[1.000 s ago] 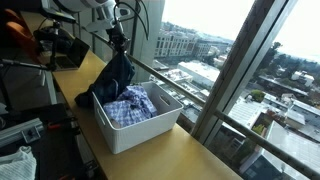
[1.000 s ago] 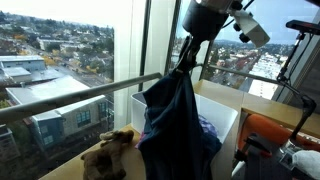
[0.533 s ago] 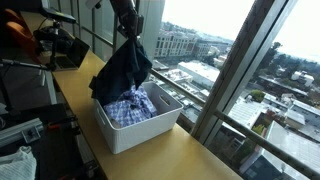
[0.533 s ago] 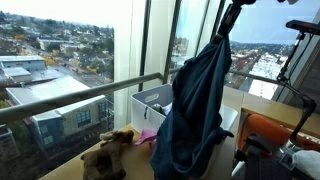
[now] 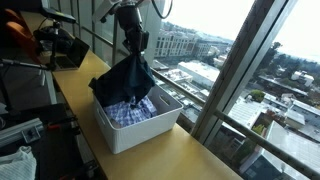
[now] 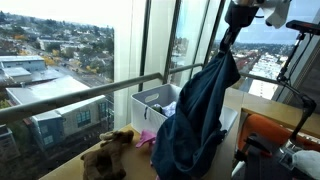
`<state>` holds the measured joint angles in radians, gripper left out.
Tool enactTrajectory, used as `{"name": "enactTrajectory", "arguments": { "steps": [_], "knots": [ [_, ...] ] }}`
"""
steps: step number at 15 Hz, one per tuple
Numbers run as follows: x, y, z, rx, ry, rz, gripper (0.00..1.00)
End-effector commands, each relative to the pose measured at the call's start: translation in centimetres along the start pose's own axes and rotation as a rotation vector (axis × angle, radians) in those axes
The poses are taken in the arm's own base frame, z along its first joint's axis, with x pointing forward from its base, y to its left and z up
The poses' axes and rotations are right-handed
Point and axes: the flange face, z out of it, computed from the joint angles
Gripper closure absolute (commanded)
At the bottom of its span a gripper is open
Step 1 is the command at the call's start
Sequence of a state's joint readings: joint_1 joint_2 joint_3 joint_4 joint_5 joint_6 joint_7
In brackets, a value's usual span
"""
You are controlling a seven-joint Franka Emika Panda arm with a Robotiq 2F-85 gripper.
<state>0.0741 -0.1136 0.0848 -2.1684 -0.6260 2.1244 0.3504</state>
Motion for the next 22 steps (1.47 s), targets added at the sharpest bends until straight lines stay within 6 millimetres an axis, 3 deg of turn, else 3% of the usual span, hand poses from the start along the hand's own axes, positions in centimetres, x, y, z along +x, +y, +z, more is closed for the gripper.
{"name": "enactTrajectory", "arguments": {
  "steps": [1,3,4,5,8,12,15,18,22],
  "knots": [
    [-0.3,-5.7,4.8,0.011,-0.017,-0.032,0.99],
    [-0.8,-9.6,8.5,0.024,-0.049,-0.069,0.99],
    [-1.0,-11.0,10.0,0.031,-0.064,-0.082,0.71],
    [-1.1,-12.0,11.2,0.036,-0.078,-0.090,0.71],
    [-1.4,-14.3,12.7,0.063,-0.086,-0.105,0.49],
    [-1.5,-16.4,9.9,0.074,-0.033,-0.129,0.21],
    [-1.5,-17.9,5.8,0.072,0.034,-0.145,0.01],
    [-1.7,-19.9,1.2,0.093,0.115,-0.170,0.00],
    [-1.7,-23.9,-2.1,0.140,0.192,-0.231,0.00]
  ]
}}
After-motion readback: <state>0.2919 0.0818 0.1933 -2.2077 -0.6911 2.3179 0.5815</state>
